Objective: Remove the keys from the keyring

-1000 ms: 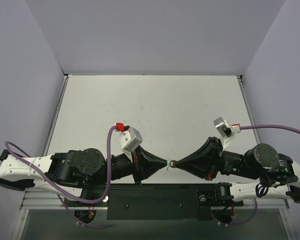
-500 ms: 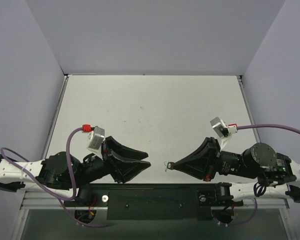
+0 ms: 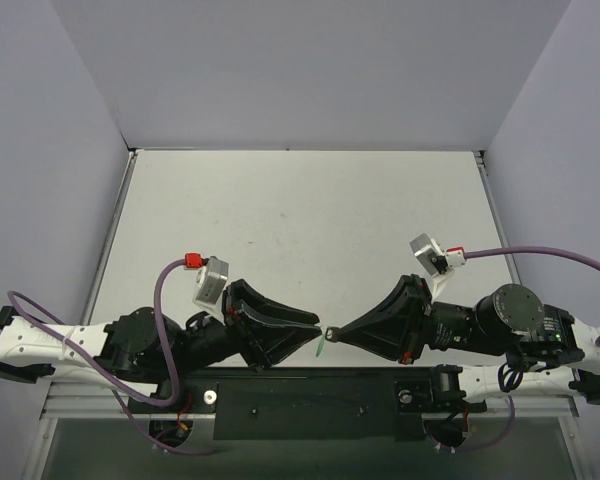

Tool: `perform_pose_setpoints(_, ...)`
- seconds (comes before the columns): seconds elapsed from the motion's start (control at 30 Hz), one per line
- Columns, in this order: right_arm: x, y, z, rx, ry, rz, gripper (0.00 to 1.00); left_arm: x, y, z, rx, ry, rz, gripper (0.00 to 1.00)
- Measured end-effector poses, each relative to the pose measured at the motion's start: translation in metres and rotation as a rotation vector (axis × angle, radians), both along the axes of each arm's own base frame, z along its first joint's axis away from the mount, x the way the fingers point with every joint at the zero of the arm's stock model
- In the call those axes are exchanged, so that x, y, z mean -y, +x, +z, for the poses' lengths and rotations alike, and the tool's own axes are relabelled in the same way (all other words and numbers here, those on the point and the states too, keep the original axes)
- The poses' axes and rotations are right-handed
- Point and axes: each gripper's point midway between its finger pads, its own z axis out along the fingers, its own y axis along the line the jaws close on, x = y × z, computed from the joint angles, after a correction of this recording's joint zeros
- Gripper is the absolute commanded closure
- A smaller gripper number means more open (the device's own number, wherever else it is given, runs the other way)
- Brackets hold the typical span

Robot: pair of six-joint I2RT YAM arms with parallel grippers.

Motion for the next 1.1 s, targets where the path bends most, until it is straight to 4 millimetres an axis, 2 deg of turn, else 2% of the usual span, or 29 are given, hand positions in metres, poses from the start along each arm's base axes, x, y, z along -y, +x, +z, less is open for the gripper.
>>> perform_pose_setpoints(0.2, 0.000, 0.000, 0.003, 0.001, 0.012, 0.000, 1.00, -0.002, -0.001, 0.004, -0.002, -0.020, -0.005, 0.76)
perform_pose_setpoints(0.53, 0.000, 0.000, 0.003, 0.003, 0.012, 0.000, 1.00, 0.003, -0.004, 0.002, 0.001, -0.018, -0.021, 0.77)
perform_pose_setpoints(0.67, 0.000, 0.000, 0.003, 0.004, 0.012, 0.000, 1.00, 0.005, -0.005, 0.002, -0.001, -0.022, -0.026, 1.00)
perform_pose_setpoints(1.1, 0.003, 0.000, 0.003, 0.003, 0.011, 0.000, 1.00, 0.009, -0.007, 0.001, 0.006, -0.005, -0.034, 1.00)
